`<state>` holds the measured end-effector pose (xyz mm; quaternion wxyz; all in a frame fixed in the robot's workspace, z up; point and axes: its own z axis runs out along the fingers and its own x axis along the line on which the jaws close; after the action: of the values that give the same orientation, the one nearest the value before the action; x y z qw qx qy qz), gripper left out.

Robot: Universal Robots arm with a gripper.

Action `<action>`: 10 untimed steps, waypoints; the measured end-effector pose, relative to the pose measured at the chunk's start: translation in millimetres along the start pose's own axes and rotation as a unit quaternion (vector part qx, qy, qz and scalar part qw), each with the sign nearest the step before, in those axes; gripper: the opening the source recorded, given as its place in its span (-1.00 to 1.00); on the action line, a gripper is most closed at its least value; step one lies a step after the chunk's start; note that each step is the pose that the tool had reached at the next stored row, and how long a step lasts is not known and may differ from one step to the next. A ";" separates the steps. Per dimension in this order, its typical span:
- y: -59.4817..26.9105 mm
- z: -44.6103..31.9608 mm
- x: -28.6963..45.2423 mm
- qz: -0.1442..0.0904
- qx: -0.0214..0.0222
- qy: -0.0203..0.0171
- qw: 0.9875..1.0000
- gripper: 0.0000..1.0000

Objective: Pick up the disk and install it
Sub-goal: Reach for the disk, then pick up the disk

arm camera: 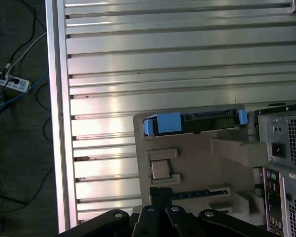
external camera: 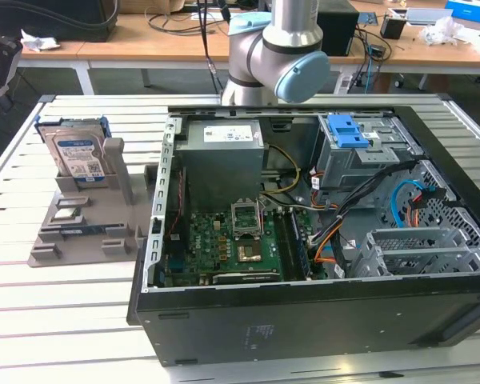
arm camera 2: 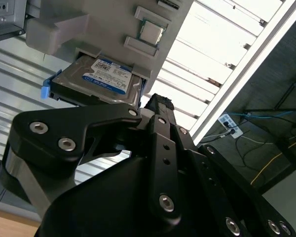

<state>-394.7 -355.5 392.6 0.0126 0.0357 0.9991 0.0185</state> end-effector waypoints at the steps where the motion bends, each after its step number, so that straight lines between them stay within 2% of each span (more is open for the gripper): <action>1: 0.0 0.0 0.0 0.000 0.000 0.000 1.000 -0.79; 7: 0.1 0.0 0.0 -0.001 0.000 0.000 1.000 -0.79; 10: 0.1 0.0 0.1 -0.016 0.000 0.001 1.000 -0.79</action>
<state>-394.7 -355.4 392.6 0.0123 0.0195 0.9996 0.0187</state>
